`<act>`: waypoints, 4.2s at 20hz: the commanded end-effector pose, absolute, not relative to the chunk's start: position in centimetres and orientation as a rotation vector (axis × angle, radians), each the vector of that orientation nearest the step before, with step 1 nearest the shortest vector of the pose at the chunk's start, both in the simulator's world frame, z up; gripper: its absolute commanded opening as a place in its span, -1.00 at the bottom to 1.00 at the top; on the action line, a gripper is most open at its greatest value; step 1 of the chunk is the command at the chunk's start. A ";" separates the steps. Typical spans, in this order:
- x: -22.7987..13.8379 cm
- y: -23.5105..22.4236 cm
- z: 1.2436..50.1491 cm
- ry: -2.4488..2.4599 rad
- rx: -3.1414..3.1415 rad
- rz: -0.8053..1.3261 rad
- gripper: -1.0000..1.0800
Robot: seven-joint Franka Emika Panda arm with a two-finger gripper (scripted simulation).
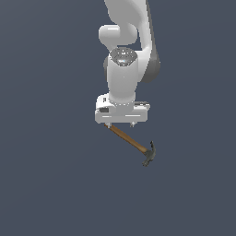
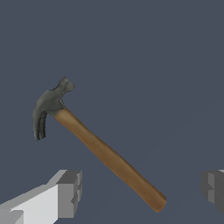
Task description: Pick up the object and move it to a goal position.
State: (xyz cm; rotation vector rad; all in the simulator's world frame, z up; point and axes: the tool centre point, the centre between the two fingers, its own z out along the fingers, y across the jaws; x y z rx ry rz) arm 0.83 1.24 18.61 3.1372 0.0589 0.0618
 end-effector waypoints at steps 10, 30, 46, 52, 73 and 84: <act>0.3 2.6 17.4 0.030 3.162 0.033 0.92; -0.7 4.1 13.2 0.441 3.114 0.019 0.92; -2.9 6.8 7.3 1.055 2.958 0.001 0.92; -3.2 7.1 6.7 1.118 2.936 0.000 0.92; -3.2 7.1 1.7 1.119 2.936 0.000 -1.00; -3.0 6.9 1.9 1.114 2.934 0.007 -1.00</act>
